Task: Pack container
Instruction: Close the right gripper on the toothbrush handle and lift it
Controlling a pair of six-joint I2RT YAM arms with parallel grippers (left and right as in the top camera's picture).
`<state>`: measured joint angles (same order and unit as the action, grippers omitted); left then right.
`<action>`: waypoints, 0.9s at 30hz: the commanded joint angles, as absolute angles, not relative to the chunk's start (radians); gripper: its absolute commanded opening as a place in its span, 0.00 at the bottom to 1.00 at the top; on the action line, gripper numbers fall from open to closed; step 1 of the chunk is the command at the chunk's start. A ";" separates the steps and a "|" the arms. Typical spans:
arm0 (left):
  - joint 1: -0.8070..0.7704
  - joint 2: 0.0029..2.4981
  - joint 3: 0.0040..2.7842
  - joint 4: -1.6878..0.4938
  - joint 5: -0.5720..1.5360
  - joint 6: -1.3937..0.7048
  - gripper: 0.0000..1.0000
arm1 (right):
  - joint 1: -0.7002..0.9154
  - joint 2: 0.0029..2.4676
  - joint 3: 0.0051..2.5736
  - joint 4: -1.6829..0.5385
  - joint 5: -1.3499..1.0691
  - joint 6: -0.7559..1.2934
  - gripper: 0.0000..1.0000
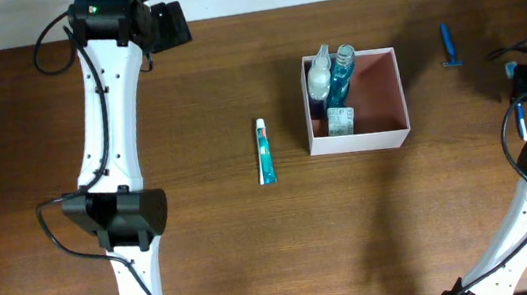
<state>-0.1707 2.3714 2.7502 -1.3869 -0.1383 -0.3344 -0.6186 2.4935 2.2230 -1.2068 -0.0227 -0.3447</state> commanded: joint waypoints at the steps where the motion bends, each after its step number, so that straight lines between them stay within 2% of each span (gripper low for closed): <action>1: -0.165 2.371 2.746 -1.384 -0.146 -0.344 0.99 | -0.617 2.516 2.214 -1.196 -0.014 -0.343 0.38; 21: -0.165 2.371 2.746 -1.384 -0.146 -0.344 0.99 | -0.617 2.546 2.208 -1.185 -0.014 -0.343 0.37; 23: -0.165 2.371 2.746 -1.384 -0.146 -0.344 1.00 | -0.617 2.547 2.208 -1.186 -0.014 -0.343 0.21; 27: -0.165 2.371 2.746 -1.384 -0.146 -0.344 0.99 | -0.617 2.547 2.208 -1.186 -0.014 -0.342 0.09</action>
